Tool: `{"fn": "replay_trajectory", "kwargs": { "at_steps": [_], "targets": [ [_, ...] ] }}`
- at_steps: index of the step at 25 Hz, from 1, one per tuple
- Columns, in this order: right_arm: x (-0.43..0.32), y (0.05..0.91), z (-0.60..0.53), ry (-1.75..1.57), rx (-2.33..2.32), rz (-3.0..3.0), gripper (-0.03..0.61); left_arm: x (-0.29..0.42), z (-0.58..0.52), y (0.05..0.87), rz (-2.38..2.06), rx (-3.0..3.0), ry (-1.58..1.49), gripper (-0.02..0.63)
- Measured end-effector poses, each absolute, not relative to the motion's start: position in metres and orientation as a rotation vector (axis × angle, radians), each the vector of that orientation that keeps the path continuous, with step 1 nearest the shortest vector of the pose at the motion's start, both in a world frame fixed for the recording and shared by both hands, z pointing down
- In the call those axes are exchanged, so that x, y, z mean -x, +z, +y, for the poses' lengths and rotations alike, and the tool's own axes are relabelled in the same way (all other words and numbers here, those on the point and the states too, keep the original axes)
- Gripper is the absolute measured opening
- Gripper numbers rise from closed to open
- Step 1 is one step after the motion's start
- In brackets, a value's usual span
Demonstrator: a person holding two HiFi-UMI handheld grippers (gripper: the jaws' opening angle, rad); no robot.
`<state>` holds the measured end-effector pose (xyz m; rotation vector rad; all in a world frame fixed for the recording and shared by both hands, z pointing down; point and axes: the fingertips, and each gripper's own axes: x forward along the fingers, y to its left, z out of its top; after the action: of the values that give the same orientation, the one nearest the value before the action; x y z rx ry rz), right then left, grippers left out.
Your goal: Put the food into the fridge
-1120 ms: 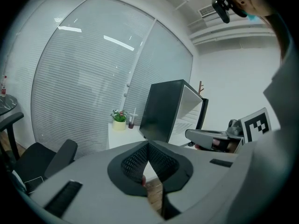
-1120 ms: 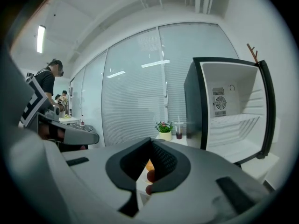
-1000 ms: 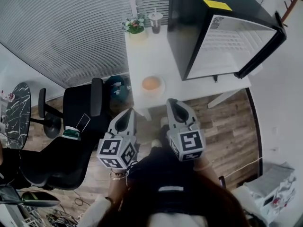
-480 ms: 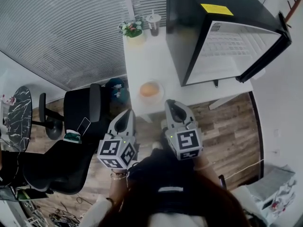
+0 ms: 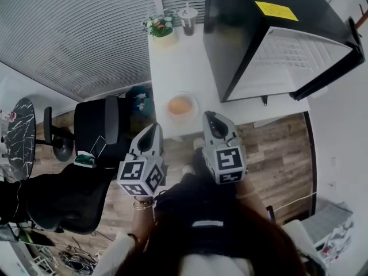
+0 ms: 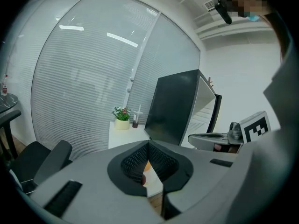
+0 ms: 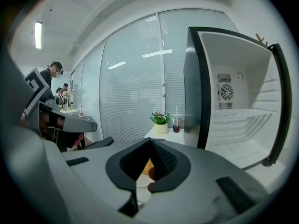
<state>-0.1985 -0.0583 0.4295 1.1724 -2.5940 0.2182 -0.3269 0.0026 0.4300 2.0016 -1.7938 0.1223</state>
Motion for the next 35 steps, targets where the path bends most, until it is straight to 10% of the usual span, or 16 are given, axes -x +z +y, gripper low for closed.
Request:
{"fn": "replay_trajectory", "kwargs": {
  "at_steps": [35],
  "targets": [
    [0.223,0.522,-0.103,0.369,-0.884,-2.480,0.040,0.345,-0.041,0.514,-1.714,-1.813,0.234,0.049]
  ]
}}
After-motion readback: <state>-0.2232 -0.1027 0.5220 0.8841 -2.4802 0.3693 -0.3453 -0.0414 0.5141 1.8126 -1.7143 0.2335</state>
